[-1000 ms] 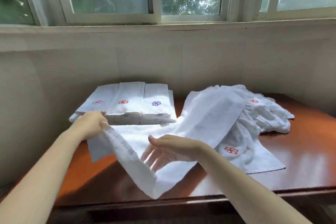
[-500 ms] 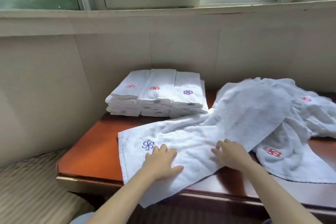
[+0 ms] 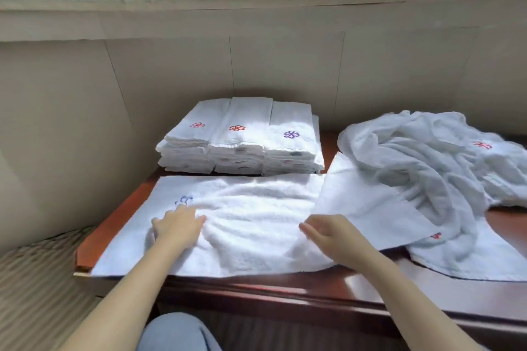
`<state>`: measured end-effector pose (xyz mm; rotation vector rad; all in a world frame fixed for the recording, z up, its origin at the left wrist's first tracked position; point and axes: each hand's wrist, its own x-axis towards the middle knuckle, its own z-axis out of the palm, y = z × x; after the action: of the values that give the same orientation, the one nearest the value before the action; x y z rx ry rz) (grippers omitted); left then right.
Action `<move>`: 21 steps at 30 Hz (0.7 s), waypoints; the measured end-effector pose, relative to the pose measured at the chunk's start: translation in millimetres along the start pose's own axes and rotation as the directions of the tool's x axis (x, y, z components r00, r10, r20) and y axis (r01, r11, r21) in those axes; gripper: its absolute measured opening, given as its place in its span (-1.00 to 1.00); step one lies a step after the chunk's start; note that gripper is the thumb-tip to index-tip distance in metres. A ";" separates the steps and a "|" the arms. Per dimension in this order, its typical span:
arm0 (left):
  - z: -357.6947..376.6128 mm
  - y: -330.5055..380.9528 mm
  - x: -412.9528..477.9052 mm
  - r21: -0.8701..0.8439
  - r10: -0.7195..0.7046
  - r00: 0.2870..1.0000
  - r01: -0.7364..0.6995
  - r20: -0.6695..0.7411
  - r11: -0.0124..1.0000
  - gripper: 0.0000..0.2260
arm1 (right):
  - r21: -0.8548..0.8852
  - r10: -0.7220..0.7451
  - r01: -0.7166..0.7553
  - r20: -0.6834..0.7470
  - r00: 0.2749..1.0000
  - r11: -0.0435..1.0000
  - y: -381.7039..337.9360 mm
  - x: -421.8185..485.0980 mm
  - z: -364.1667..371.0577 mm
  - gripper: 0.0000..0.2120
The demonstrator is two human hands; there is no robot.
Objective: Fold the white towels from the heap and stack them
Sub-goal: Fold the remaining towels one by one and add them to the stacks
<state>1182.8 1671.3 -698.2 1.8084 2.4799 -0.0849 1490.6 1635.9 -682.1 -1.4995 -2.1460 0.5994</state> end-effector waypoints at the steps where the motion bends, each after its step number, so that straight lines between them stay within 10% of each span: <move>1: 0.4 -3.8 4.4 0.016 -0.045 0.999 0.044 0.021 0.999 -0.57 | -0.163 0.004 -0.017 -0.081 0.997 0.987 9.2 1.9 -4.0 -0.77; 5: 2.7 16.6 5.2 0.019 -0.128 0.992 0.128 -0.008 0.992 -0.62 | -0.559 0.241 -0.190 0.018 0.970 0.807 37.6 1.6 -10.5 -0.66; 12: 22.0 73.8 -27.6 -0.102 0.375 0.904 -0.401 -0.207 0.910 -0.74 | -0.670 0.374 -0.133 0.229 0.899 0.730 15.8 -11.9 -20.8 -0.59; 16: 11.1 67.0 -26.8 -0.192 0.357 0.929 -0.369 -0.095 0.910 -0.60 | -0.351 0.479 -0.327 0.661 0.577 0.877 6.4 -31.8 -29.7 -0.51; 18: 10.9 65.4 -27.5 -0.192 0.385 0.922 -0.385 -0.039 0.903 -0.57 | -0.224 0.411 -0.355 0.650 0.639 0.908 7.0 -27.7 -34.2 -0.55; 21: 14.1 68.2 -30.7 -0.252 0.406 0.905 -0.424 -0.124 0.870 -0.60 | -0.050 0.346 -0.346 0.273 0.898 0.937 16.5 -5.6 -33.1 -0.65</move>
<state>1257.4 1661.8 -709.7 2.1893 1.9532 0.3317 1524.2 1638.9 -665.8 -1.9155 -2.0826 0.9860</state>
